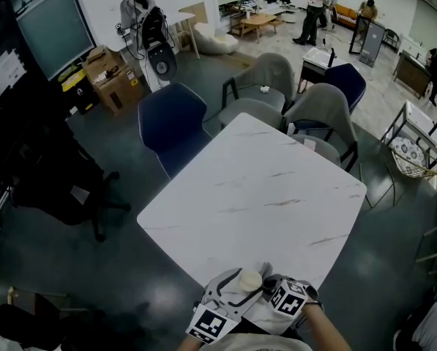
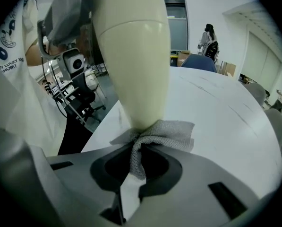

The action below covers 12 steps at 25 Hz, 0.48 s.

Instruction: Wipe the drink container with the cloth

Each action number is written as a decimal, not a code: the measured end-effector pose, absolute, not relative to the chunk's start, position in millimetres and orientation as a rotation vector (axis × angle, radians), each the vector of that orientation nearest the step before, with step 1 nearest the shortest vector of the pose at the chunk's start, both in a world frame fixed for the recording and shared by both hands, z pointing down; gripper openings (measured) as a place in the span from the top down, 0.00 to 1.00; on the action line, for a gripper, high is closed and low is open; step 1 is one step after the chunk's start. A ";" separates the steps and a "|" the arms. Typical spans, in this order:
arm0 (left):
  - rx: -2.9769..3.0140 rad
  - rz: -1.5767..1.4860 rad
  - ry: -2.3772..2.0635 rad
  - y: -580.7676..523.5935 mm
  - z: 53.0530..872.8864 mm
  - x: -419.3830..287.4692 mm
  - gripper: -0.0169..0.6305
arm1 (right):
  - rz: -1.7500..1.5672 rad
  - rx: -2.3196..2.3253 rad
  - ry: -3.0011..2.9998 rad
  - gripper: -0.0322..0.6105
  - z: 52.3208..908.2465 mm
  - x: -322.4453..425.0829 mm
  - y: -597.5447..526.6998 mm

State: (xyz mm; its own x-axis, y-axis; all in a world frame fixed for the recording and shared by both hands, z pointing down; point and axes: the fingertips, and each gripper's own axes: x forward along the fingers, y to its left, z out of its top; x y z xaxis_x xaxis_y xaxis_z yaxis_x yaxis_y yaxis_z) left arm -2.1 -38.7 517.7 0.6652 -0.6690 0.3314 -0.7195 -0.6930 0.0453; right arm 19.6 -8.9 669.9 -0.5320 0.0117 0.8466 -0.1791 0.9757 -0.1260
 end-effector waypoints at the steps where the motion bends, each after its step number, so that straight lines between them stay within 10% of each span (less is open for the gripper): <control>1: 2.671 0.420 -1.181 -40.4 517.2 -2.3 0.54 | 0.244 0.121 -2.120 0.88 669.6 19.4 -9.1; 12: 2.522 0.444 -1.492 -47.9 516.8 0.1 0.54 | 0.264 0.142 -2.130 0.88 669.3 18.8 -8.4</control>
